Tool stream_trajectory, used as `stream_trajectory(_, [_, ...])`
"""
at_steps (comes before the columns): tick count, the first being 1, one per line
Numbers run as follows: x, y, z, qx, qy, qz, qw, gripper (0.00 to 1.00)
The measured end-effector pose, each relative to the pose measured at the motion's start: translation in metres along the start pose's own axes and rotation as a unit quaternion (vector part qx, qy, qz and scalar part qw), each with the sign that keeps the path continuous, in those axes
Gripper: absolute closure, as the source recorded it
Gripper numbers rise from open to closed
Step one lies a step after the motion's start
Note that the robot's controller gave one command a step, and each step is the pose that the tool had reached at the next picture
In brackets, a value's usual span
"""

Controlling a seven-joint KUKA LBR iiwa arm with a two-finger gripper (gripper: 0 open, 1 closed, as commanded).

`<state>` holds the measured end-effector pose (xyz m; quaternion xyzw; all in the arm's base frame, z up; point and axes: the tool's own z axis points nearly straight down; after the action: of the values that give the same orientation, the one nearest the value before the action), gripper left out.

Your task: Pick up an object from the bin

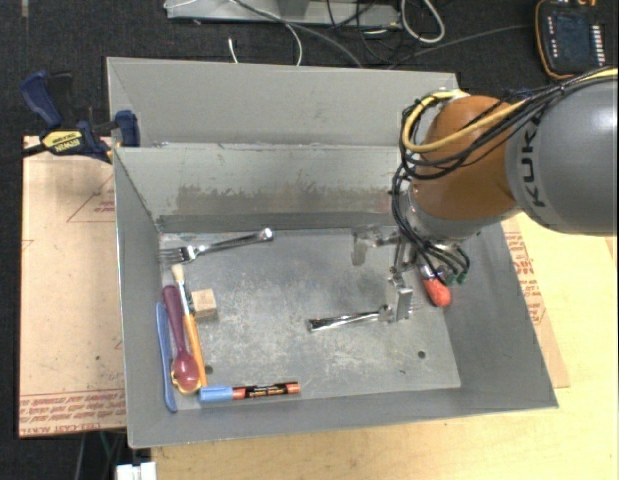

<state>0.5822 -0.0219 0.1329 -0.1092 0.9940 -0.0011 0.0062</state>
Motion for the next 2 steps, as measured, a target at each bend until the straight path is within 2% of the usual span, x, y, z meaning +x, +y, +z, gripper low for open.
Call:
stream_trajectory(1, [0.01,0.011,0.033,-0.004,0.0083,0.008,0.9999,0.0])
stream_trajectory(2, [0.011,0.015,0.063,-0.001,-0.0004,-0.005,1.0,0.0])
